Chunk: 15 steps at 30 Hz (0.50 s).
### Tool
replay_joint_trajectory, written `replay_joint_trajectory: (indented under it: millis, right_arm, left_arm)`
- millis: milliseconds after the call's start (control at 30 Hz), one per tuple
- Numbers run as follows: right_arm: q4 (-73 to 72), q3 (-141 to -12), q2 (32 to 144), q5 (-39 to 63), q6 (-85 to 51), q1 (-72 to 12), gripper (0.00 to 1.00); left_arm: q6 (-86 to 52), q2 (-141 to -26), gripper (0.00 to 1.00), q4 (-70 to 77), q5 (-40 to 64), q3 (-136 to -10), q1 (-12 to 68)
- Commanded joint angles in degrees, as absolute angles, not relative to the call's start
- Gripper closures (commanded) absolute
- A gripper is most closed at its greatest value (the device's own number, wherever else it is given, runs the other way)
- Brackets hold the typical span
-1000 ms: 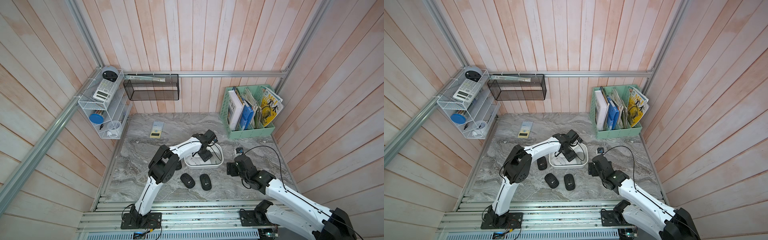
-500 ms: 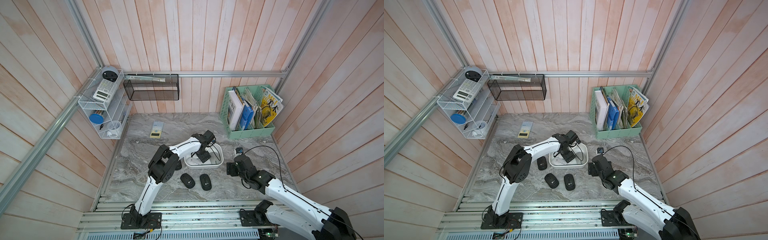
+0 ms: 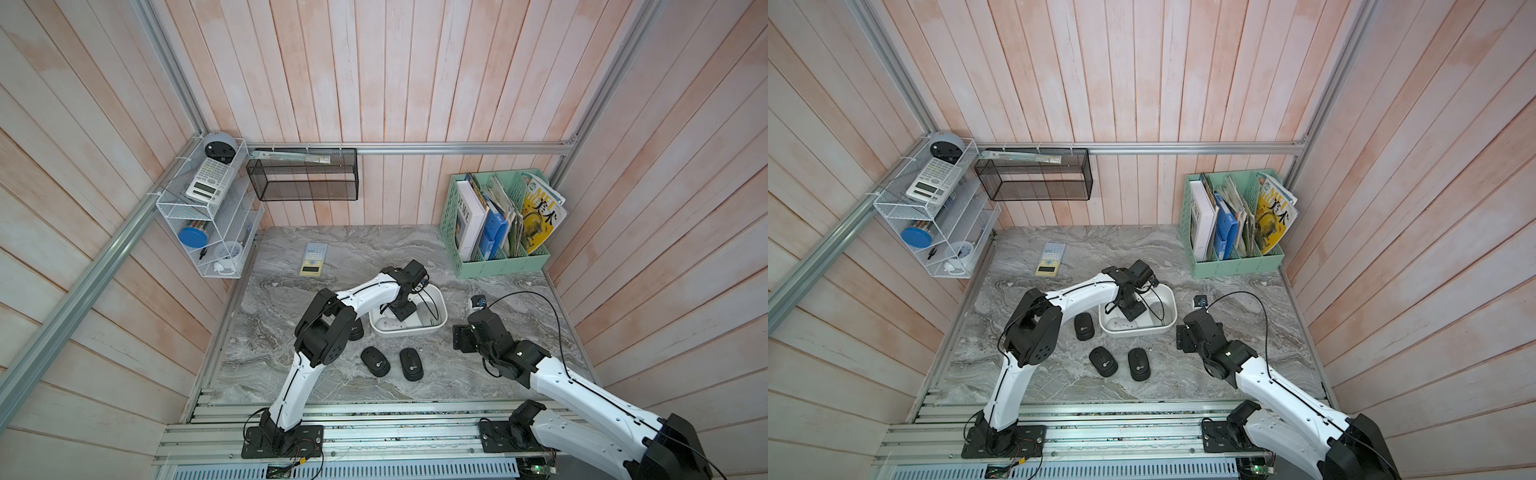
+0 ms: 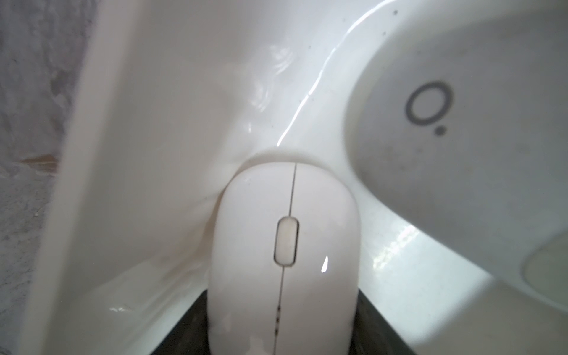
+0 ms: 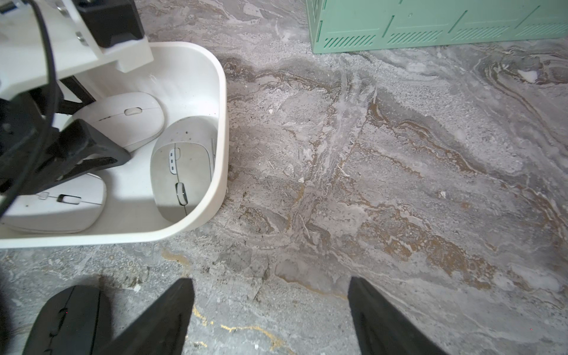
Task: Take out the mouse from the storage box
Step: Pick up the mouse from the storage box.
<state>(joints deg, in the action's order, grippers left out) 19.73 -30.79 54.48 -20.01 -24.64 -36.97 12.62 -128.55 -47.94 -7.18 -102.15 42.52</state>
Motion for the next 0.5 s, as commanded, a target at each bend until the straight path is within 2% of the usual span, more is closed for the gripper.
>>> replay_joint_trajectory:
  millis: [0,467]
  right_arm:
    - [19.86,-30.68,54.49,-20.45,-25.05,-36.74,0.15]
    - [19.94,-30.66,54.3,-20.74,-25.15,-36.74,0.14]
  left_arm:
    - [10.93,-127.38,0.49,-46.77,-8.95,-100.02,42.7]
    - [7.48,-117.85,0.54,-48.29,-8.33,-100.58,43.72]
